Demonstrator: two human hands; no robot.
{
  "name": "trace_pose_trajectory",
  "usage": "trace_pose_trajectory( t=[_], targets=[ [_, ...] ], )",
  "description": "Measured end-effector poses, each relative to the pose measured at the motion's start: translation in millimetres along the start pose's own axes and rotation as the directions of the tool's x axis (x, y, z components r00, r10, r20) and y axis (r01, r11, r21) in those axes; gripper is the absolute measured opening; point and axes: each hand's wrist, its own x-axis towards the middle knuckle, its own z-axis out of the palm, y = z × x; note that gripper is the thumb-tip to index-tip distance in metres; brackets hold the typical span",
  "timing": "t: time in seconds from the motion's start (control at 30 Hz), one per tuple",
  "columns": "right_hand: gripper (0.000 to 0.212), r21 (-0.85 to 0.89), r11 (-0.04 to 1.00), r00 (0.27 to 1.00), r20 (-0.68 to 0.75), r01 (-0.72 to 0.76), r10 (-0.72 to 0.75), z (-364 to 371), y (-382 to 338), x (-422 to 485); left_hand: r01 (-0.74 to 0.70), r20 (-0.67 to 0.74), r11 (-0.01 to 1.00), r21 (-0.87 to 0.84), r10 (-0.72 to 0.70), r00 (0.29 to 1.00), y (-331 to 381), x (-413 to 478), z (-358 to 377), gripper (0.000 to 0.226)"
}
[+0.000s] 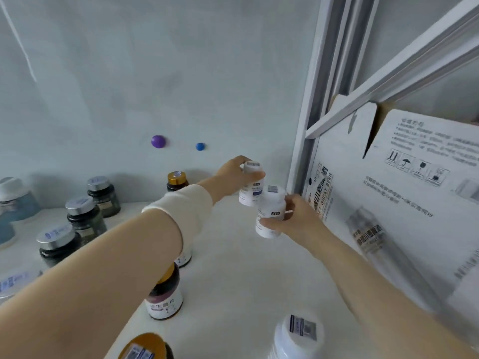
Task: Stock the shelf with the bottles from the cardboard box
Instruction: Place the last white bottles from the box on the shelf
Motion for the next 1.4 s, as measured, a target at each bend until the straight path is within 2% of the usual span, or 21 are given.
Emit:
trace_pose_trajectory(
  t=[0.1, 0.23, 0.53, 0.83, 0.97, 1.13, 1.2, 1.27, 1.33, 1.4],
  targets=[
    [0.038, 0.009, 1.0, 1.0, -0.014, 0.001, -0.001, 14.1, 10.6, 21.9, 0.04, 0.025, 0.992, 0.122, -0.043, 0.999, -12.3, 22.2, 4.1, 0.042],
    [0.052, 0.019, 0.999, 0.999, -0.024, -0.028, 0.029, 28.9, 21.7, 45.0, 0.073, 0.058, 0.981, 0.179, -0.084, 0.995, -22.9, 42.7, 4.2, 0.048],
    [0.051, -0.037, 0.999, 0.999, 0.036, -0.011, 0.012, 36.5, 34.3, 59.6, 0.102, 0.093, 0.982, 0.161, -0.118, 0.989, -37.8, 59.8, 5.6, 0.044],
    [0.062, -0.058, 0.998, 0.998, 0.054, -0.02, 0.023, 35.5, 35.1, 57.3, 0.081, 0.143, 0.958, 0.273, -0.124, 0.982, -34.1, 61.9, 6.7, 0.051],
    [0.075, -0.081, 0.997, 0.999, 0.051, -0.016, 0.02, 24.6, 25.4, 54.7, 0.094, 0.11, 0.932, 0.349, -0.14, 0.984, -22.6, 54.4, -2.9, 0.061],
    [0.071, -0.199, 0.979, 0.999, 0.019, 0.036, -0.033, 6.0, -0.9, 42.1, 0.044, 0.032, 0.869, 0.492, -0.068, 0.997, 3.6, 13.9, -30.6, 0.059],
    [0.073, -0.266, 0.962, 0.998, 0.017, 0.063, -0.061, -0.6, -17.6, 32.1, 0.015, 0.001, 0.798, 0.602, -0.019, 1.0, 12.0, -11.8, -41.7, 0.056],
    [0.07, -0.37, 0.921, 0.993, 0.016, 0.117, -0.119, -4.7, -34.9, 19.6, -0.023, -0.029, 0.641, 0.767, 0.07, 0.997, 19.7, -43.9, -52.6, 0.051],
    [0.064, -0.523, 0.831, 0.979, 0.037, 0.191, -0.202, -3.1, -51.6, 3.1, -0.022, -0.045, 0.39, 0.92, 0.16, 0.986, 24.4, -81.2, -62.4, 0.044],
    [0.06, -0.679, 0.686, 0.958, 0.102, 0.263, -0.266, 5.2, -66.7, -17.4, -0.003, -0.023, 0.126, 0.992, 0.209, 0.978, 24.8, -119.0, -71.2, 0.038]
  ],
)
